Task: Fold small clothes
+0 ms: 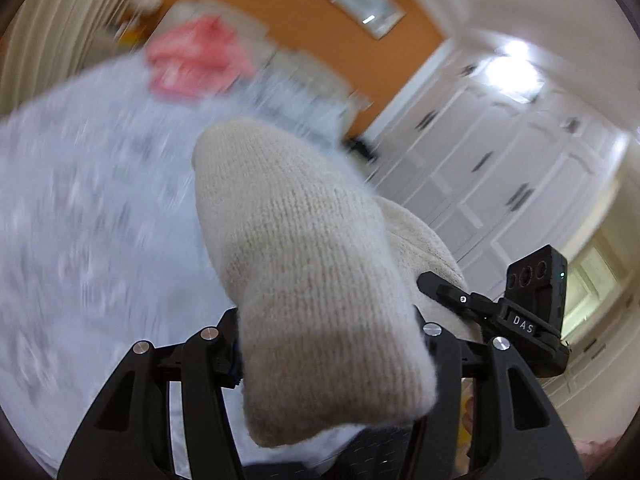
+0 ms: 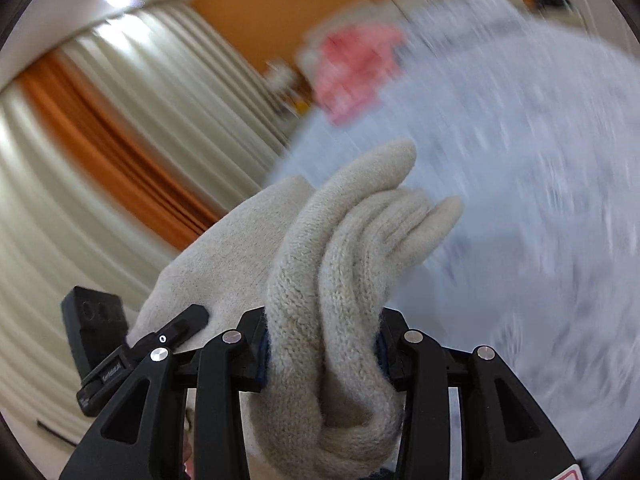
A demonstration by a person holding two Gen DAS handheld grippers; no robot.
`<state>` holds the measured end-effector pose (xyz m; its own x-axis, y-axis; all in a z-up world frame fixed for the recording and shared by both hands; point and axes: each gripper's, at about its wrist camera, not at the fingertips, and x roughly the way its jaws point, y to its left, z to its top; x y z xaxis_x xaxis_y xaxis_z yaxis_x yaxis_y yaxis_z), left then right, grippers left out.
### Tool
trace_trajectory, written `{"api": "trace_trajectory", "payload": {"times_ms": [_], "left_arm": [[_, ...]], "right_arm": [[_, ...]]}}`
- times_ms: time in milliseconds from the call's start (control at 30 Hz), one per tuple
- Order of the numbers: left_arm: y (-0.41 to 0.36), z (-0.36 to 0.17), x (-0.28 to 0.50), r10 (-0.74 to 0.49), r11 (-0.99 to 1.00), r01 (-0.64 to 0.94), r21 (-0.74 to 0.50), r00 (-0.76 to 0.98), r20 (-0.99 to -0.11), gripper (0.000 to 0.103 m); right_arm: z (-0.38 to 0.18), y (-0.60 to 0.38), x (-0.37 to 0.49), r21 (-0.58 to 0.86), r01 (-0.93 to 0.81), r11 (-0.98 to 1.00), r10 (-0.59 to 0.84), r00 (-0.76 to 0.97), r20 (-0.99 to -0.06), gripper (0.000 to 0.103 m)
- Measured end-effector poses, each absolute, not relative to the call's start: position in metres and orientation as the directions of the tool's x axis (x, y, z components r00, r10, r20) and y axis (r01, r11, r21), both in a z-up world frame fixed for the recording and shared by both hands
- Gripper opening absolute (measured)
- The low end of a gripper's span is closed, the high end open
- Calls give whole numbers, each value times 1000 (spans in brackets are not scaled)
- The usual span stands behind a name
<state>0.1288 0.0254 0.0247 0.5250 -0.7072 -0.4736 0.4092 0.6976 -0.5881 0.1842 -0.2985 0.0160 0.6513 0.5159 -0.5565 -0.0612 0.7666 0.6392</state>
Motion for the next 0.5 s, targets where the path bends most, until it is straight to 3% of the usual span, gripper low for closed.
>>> {"api": "trace_trajectory", "payload": {"times_ms": [67,133,200,300,400,433,500], "left_arm": [[25,-28,139,-674,730,342,-592,502,-541,51],[26,-93,145,-627,767,226,-600,460,-628,52],[32,-132,141,-587,794,139,-592,429,-687,59],[51,-153,122,-589,778,63,-625,419,-691,66],[69,-123,105,-562,796,86,-598,470,-681,66],[72,-110,102,-559,802,109,-587,484,-673,67],[71,-86,99,-546,815,141,-562,513,-663,72]], "right_arm": [[-37,-292,195,633,18,774,511,573,-640,39],[-93,-285,198,626,101,773,523,456,-720,45],[-123,-282,188,588,153,794,506,369,-779,55],[-108,-293,164,563,145,814,472,401,-785,57],[-57,-302,149,493,111,863,375,512,-772,58],[-40,-300,150,496,58,866,390,542,-745,55],[-15,-278,155,451,-60,890,409,541,-735,41]]}}
